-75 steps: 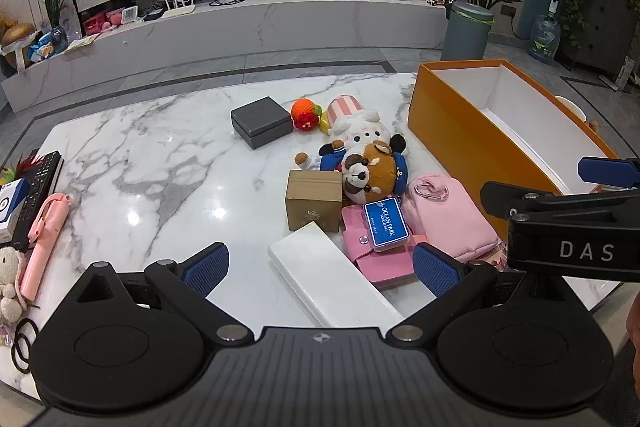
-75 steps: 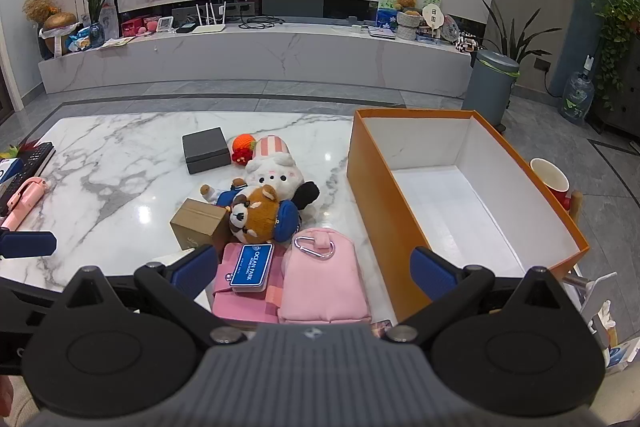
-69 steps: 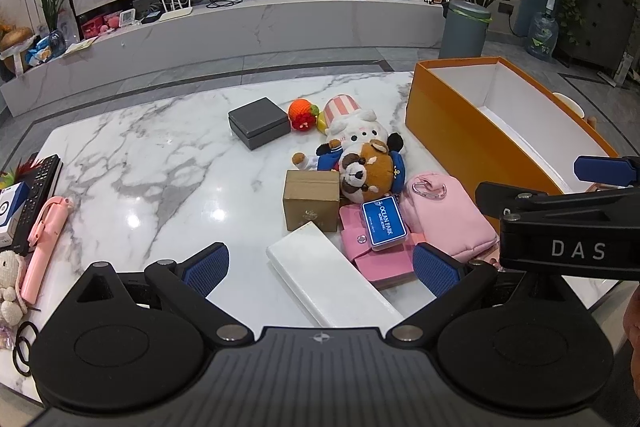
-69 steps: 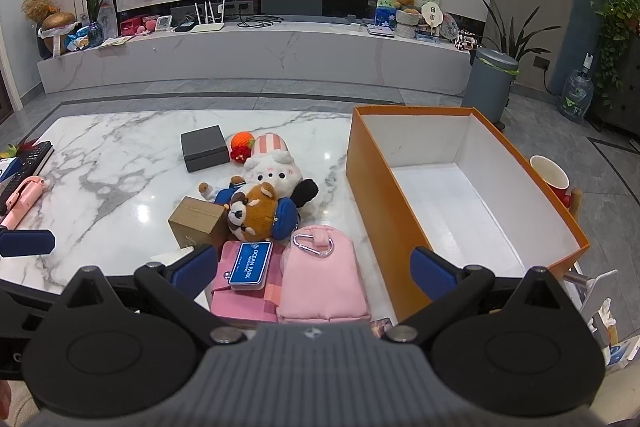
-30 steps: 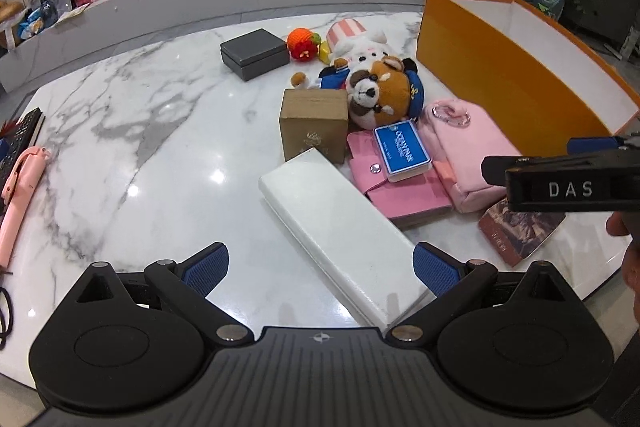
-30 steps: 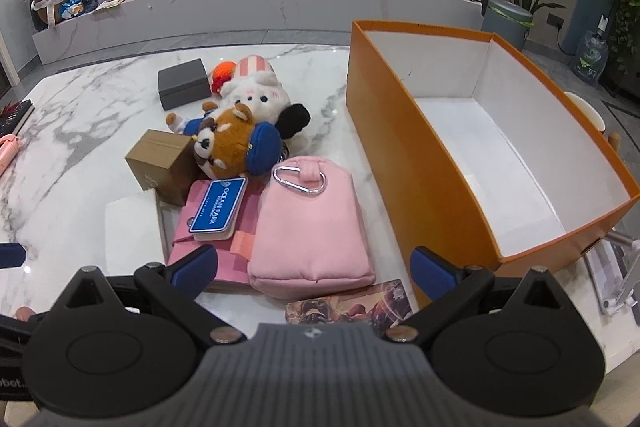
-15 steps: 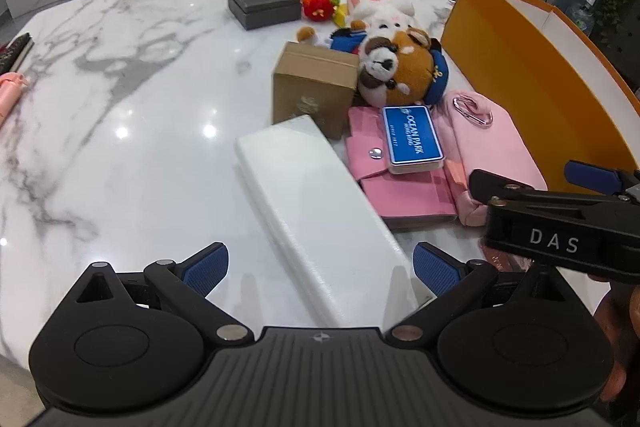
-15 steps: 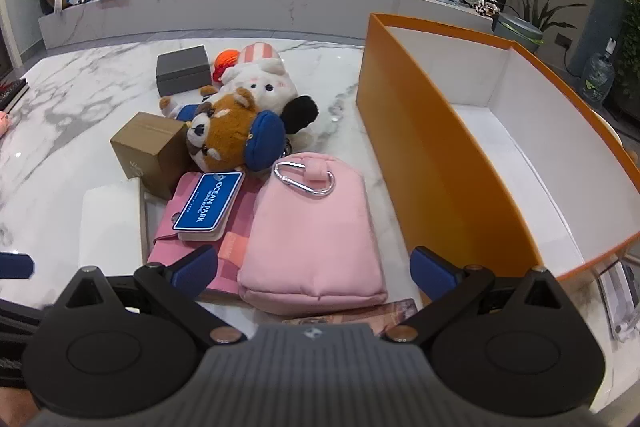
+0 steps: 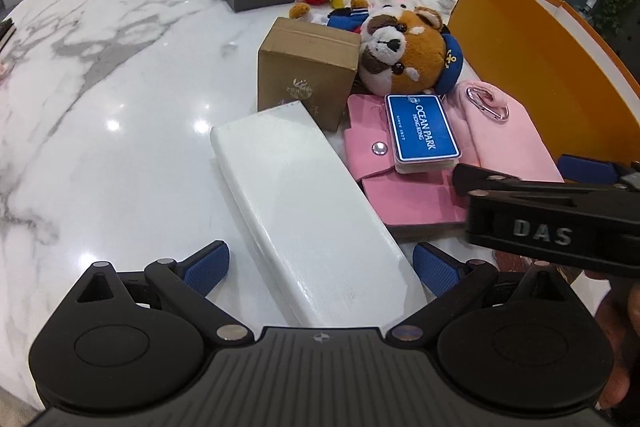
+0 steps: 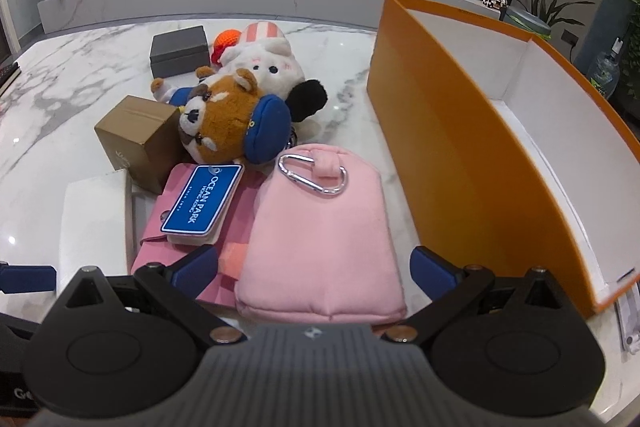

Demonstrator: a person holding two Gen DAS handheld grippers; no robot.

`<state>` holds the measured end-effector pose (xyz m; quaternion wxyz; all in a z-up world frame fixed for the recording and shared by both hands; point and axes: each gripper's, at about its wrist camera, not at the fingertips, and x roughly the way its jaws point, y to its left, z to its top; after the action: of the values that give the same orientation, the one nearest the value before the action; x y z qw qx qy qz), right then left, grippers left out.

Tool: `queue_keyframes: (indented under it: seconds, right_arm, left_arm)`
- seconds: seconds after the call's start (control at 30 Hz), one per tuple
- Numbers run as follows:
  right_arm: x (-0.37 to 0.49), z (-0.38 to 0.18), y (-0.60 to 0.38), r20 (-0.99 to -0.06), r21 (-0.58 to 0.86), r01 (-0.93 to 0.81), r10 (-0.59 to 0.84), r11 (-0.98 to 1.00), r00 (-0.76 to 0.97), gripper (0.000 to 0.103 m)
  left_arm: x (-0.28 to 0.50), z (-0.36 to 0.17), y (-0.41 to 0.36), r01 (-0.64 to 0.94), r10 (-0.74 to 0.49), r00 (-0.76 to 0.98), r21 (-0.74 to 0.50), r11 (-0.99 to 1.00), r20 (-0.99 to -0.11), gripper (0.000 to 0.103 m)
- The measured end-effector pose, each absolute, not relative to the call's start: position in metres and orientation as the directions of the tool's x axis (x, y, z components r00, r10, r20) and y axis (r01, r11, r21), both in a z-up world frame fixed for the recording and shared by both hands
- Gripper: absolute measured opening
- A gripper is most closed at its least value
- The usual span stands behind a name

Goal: Organize objects
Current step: 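Close the left tool on the white box while the right tool grips the pink pouch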

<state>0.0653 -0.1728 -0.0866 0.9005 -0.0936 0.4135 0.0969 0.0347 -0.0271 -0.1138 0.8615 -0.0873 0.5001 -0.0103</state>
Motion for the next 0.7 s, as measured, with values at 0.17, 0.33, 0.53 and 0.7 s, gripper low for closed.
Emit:
queue_keyframes:
  seconds: [0.17, 0.33, 0.53, 0.7]
  right_arm:
    - [0.074, -0.096, -0.161, -0.768, -0.128, -0.26, 0.071, 0.957, 0.637, 0.102]
    - [0.081, -0.099, -0.16, -0.766, -0.121, -0.273, 0.085, 0.954, 0.637, 0.102]
    - [0.087, -0.096, -0.162, -0.778, -0.087, -0.296, 0.12, 0.951, 0.616, 0.093]
    - [0.087, -0.084, -0.169, -0.768, -0.046, -0.278, 0.144, 0.96, 0.624, 0.09]
  left_arm:
    - [0.039, -0.113, -0.022, -0.008, -0.131, 0.497, -0.156, 0.988, -0.858, 0.103]
    - [0.047, -0.115, 0.002, -0.041, -0.088, 0.506, -0.126, 0.991, -0.858, 0.103]
    - [0.055, -0.113, 0.027, -0.086, -0.066, 0.492, -0.124, 0.988, -0.868, 0.103]
    - [0.055, -0.114, 0.027, -0.084, -0.055, 0.498, -0.111, 0.99, -0.866, 0.103]
